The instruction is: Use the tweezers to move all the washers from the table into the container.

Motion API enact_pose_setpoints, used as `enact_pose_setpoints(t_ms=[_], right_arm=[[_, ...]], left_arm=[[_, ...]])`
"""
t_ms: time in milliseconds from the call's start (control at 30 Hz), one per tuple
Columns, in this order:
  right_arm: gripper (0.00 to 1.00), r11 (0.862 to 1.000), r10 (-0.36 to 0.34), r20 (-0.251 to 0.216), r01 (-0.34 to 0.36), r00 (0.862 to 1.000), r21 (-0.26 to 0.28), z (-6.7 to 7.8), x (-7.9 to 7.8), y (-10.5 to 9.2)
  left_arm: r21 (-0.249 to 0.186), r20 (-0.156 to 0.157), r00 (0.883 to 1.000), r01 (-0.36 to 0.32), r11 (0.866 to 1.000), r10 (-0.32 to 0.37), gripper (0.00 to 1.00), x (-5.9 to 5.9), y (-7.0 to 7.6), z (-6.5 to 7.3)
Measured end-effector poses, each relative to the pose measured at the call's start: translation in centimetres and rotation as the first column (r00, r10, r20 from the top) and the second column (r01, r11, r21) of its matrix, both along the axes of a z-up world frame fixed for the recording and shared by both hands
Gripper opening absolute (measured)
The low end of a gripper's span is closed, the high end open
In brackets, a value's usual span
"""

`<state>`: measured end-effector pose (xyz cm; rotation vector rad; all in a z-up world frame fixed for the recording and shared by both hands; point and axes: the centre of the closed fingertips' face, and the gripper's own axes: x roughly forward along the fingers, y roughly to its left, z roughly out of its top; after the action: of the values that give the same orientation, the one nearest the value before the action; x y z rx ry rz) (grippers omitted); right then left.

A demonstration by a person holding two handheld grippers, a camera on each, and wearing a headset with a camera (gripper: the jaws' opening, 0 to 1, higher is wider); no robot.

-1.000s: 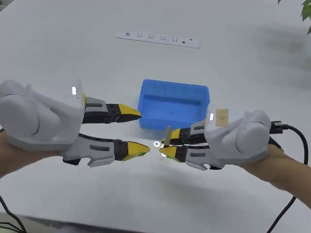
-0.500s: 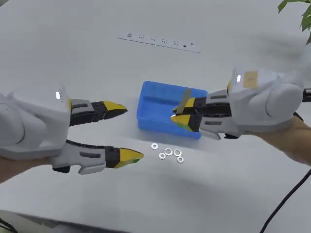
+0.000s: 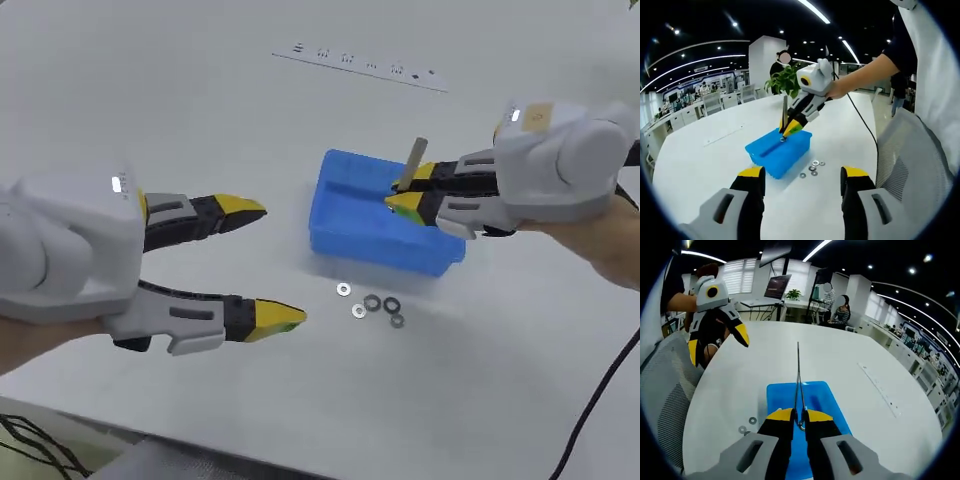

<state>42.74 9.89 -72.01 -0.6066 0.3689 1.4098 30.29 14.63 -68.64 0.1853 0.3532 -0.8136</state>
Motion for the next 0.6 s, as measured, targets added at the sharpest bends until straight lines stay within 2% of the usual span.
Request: enact_pose_setpoints(t_ms=[300,600], right_arm=[[0.09,0.999,-0.033,-0.071,0.033,0.997,-0.005,-3.1,1.1,0.4],[0.1,1.0,-0.027,-0.084,0.027,0.996,-0.001,-3.9,1.3,0.6]], left_arm=[[-0.007,-0.037,0.999,-0.037,0.999,0.036,0.66,0.0,0.7,-1.1],[-0.008,-0.059,0.997,-0.054,0.998,0.054,0.67,0.2,0.8,-1.7]])
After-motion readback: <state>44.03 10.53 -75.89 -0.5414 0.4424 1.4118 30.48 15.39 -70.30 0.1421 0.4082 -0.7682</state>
